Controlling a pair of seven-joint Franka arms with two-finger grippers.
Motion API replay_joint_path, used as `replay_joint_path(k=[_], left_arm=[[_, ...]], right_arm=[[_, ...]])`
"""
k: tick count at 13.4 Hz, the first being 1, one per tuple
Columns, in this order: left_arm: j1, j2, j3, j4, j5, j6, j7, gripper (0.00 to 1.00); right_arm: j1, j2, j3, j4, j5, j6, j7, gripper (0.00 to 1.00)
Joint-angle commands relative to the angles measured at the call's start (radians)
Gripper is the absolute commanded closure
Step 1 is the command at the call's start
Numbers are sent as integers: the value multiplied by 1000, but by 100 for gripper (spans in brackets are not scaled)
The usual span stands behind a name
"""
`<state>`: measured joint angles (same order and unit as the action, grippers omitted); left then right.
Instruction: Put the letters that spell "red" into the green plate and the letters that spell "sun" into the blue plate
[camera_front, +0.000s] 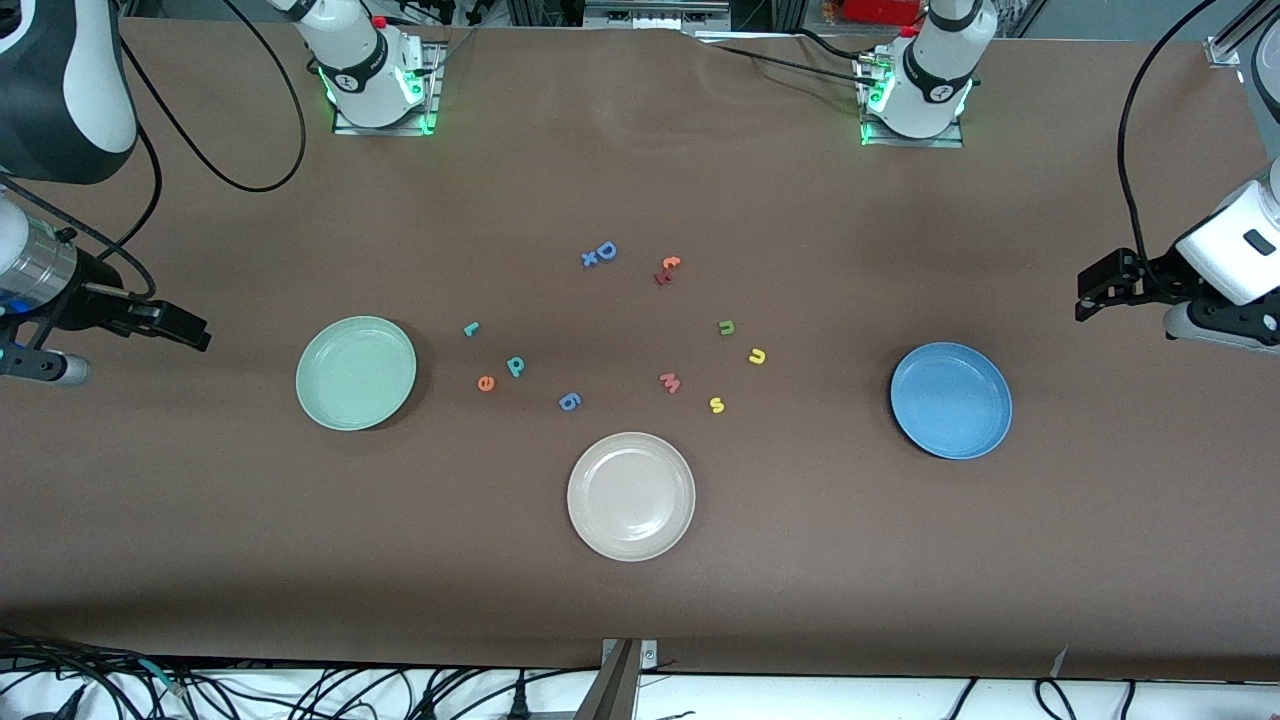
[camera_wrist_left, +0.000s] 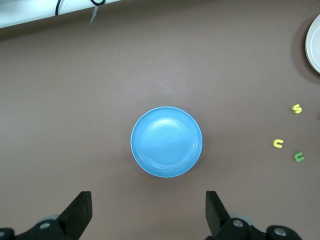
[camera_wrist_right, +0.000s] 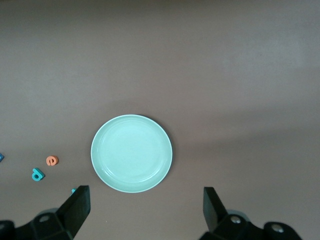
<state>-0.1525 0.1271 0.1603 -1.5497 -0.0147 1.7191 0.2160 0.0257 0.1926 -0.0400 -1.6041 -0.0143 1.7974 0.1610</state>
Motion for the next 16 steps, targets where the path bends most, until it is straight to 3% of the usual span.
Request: replay_joint_path(k=[1,5,8,16], left_arm=[[2,0,-1,5,21,-13,16,0],[-1,14,-1,3,15,-13,8,0],[-24,86,-17,2,9,-12,-9,0],[-108,273,-56,45,-38,8,-76,0]], right_arm=[[11,-13,-1,-17,20,-6,18,1],[66,-1,44,-19,22,7,187,1],[166,43,52,-28,20,49,333,1],[335,266,52,-51,10,312,535,1]])
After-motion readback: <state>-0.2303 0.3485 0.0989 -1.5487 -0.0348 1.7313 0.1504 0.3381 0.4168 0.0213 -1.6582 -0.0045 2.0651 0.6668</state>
